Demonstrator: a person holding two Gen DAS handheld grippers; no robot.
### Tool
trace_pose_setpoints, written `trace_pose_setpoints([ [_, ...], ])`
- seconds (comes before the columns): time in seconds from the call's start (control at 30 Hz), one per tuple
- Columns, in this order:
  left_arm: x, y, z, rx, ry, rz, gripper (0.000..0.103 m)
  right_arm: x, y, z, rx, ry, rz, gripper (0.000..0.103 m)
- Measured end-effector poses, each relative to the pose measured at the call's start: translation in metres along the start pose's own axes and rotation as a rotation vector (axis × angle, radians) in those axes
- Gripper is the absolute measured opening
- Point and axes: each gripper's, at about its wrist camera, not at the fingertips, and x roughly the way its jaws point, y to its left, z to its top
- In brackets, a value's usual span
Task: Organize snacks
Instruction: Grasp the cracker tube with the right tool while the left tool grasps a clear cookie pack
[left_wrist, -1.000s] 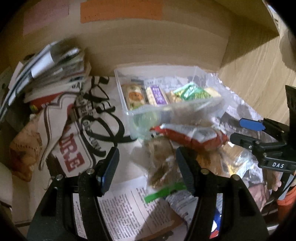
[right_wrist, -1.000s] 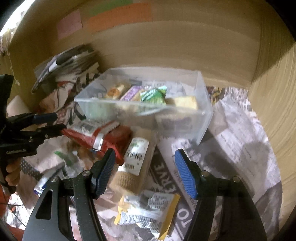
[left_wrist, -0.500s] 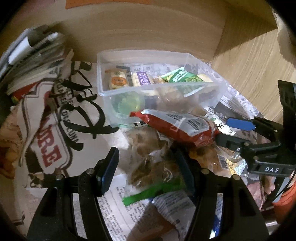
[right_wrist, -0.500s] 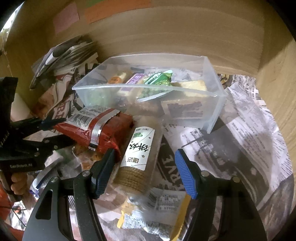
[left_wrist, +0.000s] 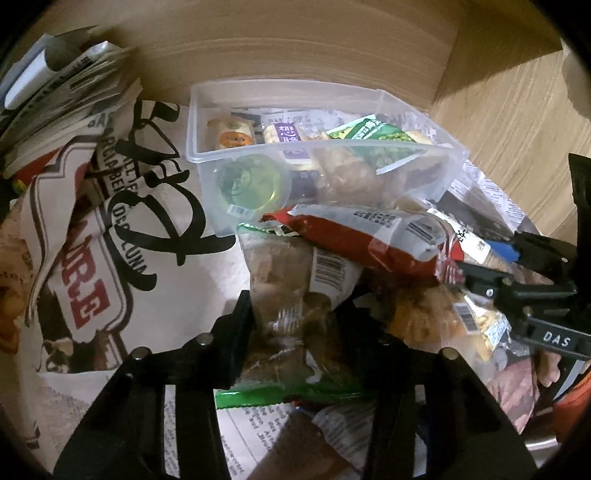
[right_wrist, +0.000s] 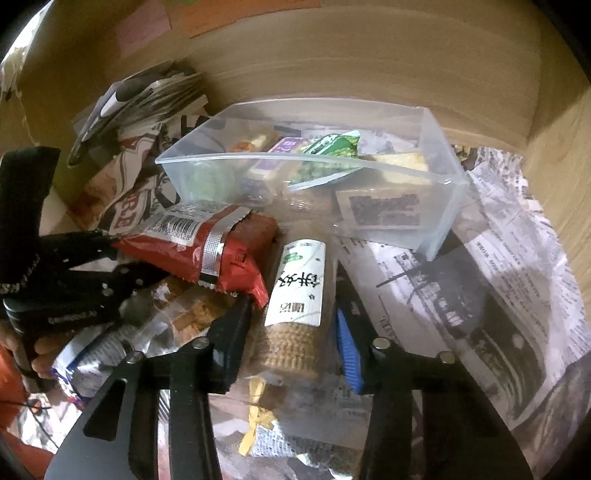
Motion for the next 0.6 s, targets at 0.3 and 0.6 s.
trace_pose_setpoints([
  [0.3, -0.035, 0.013, -0.005, -0.025, -0.068, 0.035, 0.041, -0.022, -0.012, -0.008, 0.029, -0.022, -0.03, 0.036],
  [0.6, -0.072, 0.011, 0.011, -0.026, -0.166, 0.04, 0.041, -0.058, -0.013, -0.005, 0.039, -0.111, -0.058, 0.036],
])
